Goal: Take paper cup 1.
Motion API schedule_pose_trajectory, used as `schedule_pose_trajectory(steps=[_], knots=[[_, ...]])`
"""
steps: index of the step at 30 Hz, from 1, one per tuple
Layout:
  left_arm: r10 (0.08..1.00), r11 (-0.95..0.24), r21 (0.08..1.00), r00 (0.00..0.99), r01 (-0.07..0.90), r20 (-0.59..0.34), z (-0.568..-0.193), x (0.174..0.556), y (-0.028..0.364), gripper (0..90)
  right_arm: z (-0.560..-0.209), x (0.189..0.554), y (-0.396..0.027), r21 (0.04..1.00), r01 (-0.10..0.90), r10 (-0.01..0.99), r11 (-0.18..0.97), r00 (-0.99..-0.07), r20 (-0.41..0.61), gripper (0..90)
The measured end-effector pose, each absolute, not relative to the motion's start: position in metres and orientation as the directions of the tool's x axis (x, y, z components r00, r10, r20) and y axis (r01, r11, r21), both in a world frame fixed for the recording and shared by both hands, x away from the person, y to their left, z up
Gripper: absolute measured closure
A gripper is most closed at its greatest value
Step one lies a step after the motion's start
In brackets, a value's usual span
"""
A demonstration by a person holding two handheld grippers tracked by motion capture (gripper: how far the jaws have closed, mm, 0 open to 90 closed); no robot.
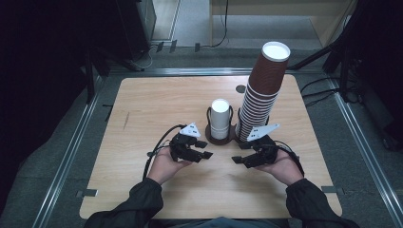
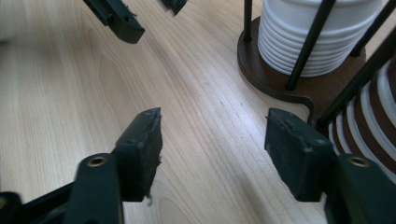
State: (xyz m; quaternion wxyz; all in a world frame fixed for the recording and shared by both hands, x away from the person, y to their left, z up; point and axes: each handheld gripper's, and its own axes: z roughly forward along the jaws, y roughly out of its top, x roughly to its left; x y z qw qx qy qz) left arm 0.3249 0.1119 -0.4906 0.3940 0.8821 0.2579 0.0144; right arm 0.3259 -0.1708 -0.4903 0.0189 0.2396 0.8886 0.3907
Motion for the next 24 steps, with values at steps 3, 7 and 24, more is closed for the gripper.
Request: schedule_pose_trajectory(steps=[3,7,24], knots=[[0.443,-0.564,0.691,0.872,0.452,-0.209,-0.492,0.325,0.112,52.4,-0.49,0.325,-0.17,0.699,0.407,0.441,0.588,-0.886,0.145,42.9],[0.446,-0.569,0.672,0.864,0.475,-0.233,-0.494,0.325,0.112,54.4,-0.492,0.325,-0.17,0.683,0.417,0.44,0.6,-0.885,0.154,46.3],[0.471,-0.531,0.685,0.846,0.499,-0.252,-0.488,0.327,0.124,26.1,-0.491,0.326,-0.165,0.67,0.483,0.472,0.564,-0.854,0.219,66.4]])
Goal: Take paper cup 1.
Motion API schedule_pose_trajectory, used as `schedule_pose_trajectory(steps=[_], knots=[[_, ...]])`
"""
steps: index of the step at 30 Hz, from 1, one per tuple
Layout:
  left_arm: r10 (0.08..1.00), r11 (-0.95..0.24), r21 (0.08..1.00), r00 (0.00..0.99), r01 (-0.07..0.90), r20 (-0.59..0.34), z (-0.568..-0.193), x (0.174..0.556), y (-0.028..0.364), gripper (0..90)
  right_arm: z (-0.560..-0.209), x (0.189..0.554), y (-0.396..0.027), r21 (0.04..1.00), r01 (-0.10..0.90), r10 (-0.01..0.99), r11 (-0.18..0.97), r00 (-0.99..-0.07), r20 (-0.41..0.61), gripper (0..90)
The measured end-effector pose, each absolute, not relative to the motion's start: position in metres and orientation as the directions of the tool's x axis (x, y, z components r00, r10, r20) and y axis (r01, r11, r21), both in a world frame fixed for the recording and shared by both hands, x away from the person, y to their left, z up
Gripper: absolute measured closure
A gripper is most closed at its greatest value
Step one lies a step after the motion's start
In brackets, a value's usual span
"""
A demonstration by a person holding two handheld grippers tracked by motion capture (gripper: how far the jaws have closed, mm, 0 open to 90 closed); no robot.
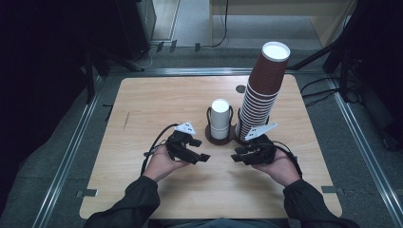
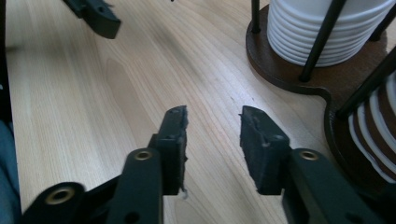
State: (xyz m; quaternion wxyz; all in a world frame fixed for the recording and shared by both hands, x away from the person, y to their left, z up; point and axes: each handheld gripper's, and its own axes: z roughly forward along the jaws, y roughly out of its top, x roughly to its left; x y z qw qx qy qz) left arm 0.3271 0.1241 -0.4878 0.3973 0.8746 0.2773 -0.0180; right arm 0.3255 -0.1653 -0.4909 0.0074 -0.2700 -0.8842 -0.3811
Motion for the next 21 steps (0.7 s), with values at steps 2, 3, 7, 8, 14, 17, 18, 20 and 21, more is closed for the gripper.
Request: schedule_pose_trajectory(steps=[2,3,7,8,14,17,18,20,21], knots=[[0.46,-0.523,0.692,0.848,0.498,-0.262,-0.487,0.327,0.125,25.4,-0.491,0.326,-0.165,0.669,0.499,0.482,0.551,-0.845,0.233,69.5],[0.462,-0.527,0.693,0.85,0.492,-0.252,-0.486,0.327,0.124,25.4,-0.491,0.326,-0.165,0.669,0.499,0.482,0.551,-0.845,0.233,69.5],[0.463,-0.528,0.701,0.855,0.479,-0.236,-0.48,0.332,0.126,19.9,-0.491,0.325,-0.162,0.669,0.493,0.504,0.556,-0.84,0.2,77.1],[0.466,-0.52,0.706,0.852,0.481,-0.238,-0.48,0.332,0.128,19.9,-0.491,0.325,-0.162,0.669,0.493,0.504,0.556,-0.84,0.2,77.1],[0.472,-0.501,0.711,0.845,0.493,-0.252,-0.479,0.339,0.136,18.0,-0.493,0.328,-0.159,0.688,0.501,0.512,0.525,-0.832,0.215,84.5],[0.492,-0.502,0.703,0.835,0.504,-0.247,-0.477,0.342,0.137,15.6,-0.494,0.331,-0.156,0.692,0.51,0.526,0.511,-0.822,0.218,86.9],[0.496,-0.504,0.709,0.837,0.493,-0.23,-0.474,0.342,0.139,15.2,-0.491,0.33,-0.153,0.701,0.502,0.532,0.506,-0.822,0.204,87.8],[0.489,-0.491,0.713,0.836,0.5,-0.249,-0.472,0.345,0.14,15.2,-0.488,0.329,-0.15,0.704,0.496,0.535,0.508,-0.823,0.193,88.0],[0.486,-0.489,0.712,0.835,0.504,-0.257,-0.472,0.347,0.141,15.1,-0.487,0.33,-0.149,0.704,0.495,0.535,0.51,-0.823,0.192,89.8]])
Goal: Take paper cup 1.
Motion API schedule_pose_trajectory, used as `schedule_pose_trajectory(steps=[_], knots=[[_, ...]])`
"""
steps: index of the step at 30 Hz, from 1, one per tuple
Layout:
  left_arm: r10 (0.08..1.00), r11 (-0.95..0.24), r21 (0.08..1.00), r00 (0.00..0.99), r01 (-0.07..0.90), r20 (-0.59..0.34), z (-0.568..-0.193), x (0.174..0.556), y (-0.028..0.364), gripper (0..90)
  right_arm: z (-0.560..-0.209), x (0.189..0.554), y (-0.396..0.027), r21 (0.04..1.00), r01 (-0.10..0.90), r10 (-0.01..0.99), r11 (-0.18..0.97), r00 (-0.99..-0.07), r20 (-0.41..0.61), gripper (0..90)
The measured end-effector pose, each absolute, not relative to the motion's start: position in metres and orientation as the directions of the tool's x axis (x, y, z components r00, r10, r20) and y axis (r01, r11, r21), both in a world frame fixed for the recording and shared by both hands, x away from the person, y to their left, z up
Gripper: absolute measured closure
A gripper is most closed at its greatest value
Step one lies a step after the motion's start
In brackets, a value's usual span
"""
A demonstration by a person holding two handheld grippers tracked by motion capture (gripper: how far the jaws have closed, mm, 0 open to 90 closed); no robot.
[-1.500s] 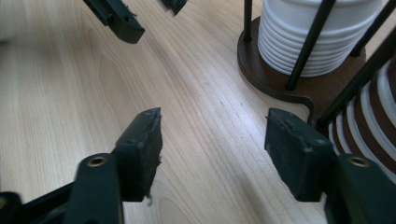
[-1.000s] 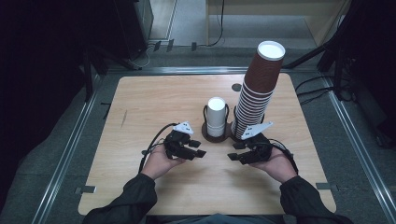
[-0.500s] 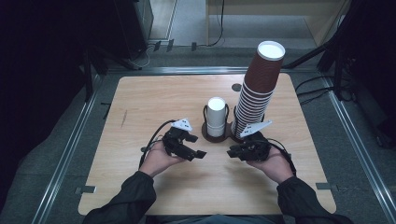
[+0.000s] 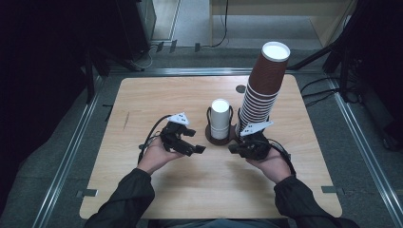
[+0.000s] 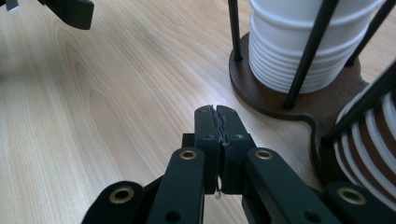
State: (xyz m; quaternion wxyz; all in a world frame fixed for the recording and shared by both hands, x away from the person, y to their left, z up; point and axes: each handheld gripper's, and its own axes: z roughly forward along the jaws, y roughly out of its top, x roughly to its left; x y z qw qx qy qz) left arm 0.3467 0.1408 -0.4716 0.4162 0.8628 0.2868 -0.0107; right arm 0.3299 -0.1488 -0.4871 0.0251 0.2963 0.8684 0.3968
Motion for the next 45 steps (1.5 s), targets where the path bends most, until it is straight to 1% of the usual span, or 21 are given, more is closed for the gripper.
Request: schedule_pose_trajectory(steps=[7,9,10,12,14,16,17,24,29,32,38,42,45], knots=[[0.467,-0.529,0.696,0.851,0.485,-0.238,-0.464,0.353,0.136,15.2,-0.483,0.333,-0.144,0.701,0.505,0.547,0.504,-0.815,0.194,89.9],[0.472,-0.564,0.669,0.854,0.484,-0.22,-0.461,0.358,0.135,15.8,-0.479,0.335,-0.146,0.72,0.521,0.555,0.458,-0.801,0.227,89.9],[0.467,-0.557,0.674,0.854,0.486,-0.23,-0.457,0.363,0.136,15.8,-0.477,0.335,-0.147,0.725,0.53,0.56,0.441,-0.793,0.239,89.9],[0.465,-0.547,0.685,0.855,0.481,-0.229,-0.454,0.367,0.136,15.2,-0.474,0.336,-0.146,0.726,0.519,0.572,0.451,-0.793,0.212,89.9],[0.461,-0.545,0.694,0.859,0.471,-0.222,-0.451,0.369,0.137,12.4,-0.473,0.337,-0.145,0.724,0.518,0.578,0.456,-0.791,0.201,89.9],[0.46,-0.519,0.713,0.857,0.471,-0.232,-0.448,0.373,0.136,12.2,-0.475,0.34,-0.145,0.724,0.528,0.591,0.444,-0.78,0.206,89.9],[0.464,-0.512,0.72,0.856,0.468,-0.227,-0.446,0.376,0.135,12.1,-0.478,0.342,-0.143,0.722,0.526,0.604,0.449,-0.774,0.188,89.9],[0.45,-0.534,0.724,0.872,0.436,-0.193,-0.436,0.387,0.129,13.0,-0.486,0.343,-0.137,0.716,0.52,0.631,0.466,-0.762,0.143,89.9],[0.456,-0.539,0.72,0.87,0.437,-0.187,-0.432,0.397,0.123,12.9,-0.49,0.345,-0.132,0.724,0.53,0.646,0.443,-0.748,0.152,89.9],[0.447,-0.537,0.72,0.872,0.44,-0.199,-0.426,0.408,0.119,12.9,-0.493,0.348,-0.126,0.727,0.528,0.668,0.439,-0.733,0.129,89.9],[0.439,-0.547,0.72,0.879,0.427,-0.187,-0.419,0.417,0.108,12.5,-0.497,0.352,-0.123,0.732,0.552,0.676,0.4,-0.717,0.172,90.0],[0.435,-0.555,0.719,0.883,0.418,-0.177,-0.415,0.423,0.104,12.3,-0.496,0.354,-0.12,0.735,0.551,0.681,0.394,-0.713,0.17,90.0],[0.429,-0.551,0.722,0.884,0.419,-0.185,-0.413,0.428,0.102,12.3,-0.497,0.354,-0.116,0.733,0.538,0.684,0.415,-0.716,0.139,90.0]])
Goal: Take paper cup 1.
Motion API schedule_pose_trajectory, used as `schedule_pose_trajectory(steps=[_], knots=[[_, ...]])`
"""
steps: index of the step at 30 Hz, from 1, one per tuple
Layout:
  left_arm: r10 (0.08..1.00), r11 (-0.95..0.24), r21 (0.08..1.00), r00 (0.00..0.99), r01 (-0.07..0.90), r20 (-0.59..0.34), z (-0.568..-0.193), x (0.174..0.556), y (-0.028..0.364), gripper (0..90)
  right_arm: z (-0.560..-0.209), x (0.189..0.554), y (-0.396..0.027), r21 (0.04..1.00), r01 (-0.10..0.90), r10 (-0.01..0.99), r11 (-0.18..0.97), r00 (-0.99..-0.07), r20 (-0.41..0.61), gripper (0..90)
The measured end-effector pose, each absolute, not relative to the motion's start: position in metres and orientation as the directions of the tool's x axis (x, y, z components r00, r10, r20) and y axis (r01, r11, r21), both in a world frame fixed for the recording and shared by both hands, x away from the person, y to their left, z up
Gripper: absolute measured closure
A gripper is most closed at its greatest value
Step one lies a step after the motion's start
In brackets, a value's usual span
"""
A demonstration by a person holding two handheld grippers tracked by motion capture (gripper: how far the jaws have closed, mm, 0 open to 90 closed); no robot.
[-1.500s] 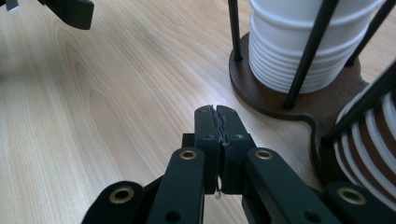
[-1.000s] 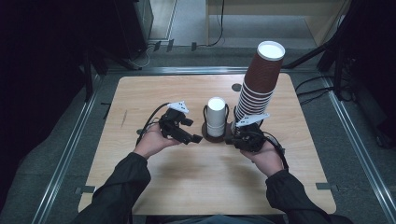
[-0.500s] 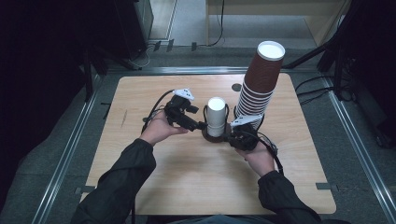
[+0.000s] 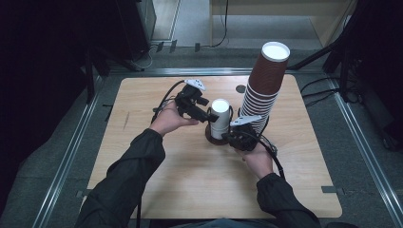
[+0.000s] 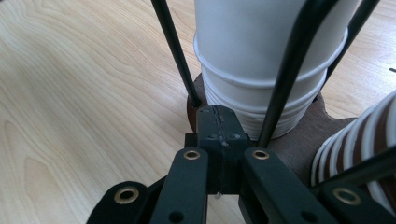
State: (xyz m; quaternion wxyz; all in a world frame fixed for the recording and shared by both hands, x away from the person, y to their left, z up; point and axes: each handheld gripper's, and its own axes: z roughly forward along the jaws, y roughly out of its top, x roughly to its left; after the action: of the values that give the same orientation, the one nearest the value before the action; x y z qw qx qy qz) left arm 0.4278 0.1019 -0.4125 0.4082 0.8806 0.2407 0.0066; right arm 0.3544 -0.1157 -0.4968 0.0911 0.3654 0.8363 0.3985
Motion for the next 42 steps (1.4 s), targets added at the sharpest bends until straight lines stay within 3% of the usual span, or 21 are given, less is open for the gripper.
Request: schedule_pose_trajectory(steps=[13,22,25,33,37,42], knots=[[0.385,-0.639,0.685,0.916,0.35,-0.109,-0.41,0.438,0.083,14.6,-0.498,0.359,-0.111,0.737,0.535,0.7,0.412,-0.704,0.12,90.0],[0.383,-0.643,0.673,0.915,0.365,-0.13,-0.412,0.442,0.078,16.6,-0.502,0.359,-0.105,0.737,0.536,0.708,0.411,-0.698,0.112,89.9],[0.372,-0.641,0.675,0.917,0.366,-0.144,-0.413,0.443,0.078,22.7,-0.502,0.359,-0.104,0.74,0.531,0.709,0.413,-0.698,0.105,89.9],[0.369,-0.639,0.684,0.92,0.352,-0.129,-0.408,0.444,0.075,21.8,-0.503,0.358,-0.099,0.736,0.536,0.719,0.414,-0.689,0.098,89.9],[0.371,-0.647,0.687,0.924,0.331,-0.095,-0.403,0.442,0.075,31.9,-0.504,0.358,-0.098,0.733,0.538,0.718,0.416,-0.689,0.098,89.9],[0.383,-0.645,0.689,0.92,0.33,-0.082,-0.401,0.441,0.075,34.0,-0.503,0.359,-0.099,0.735,0.541,0.718,0.409,-0.688,0.107,89.9]])
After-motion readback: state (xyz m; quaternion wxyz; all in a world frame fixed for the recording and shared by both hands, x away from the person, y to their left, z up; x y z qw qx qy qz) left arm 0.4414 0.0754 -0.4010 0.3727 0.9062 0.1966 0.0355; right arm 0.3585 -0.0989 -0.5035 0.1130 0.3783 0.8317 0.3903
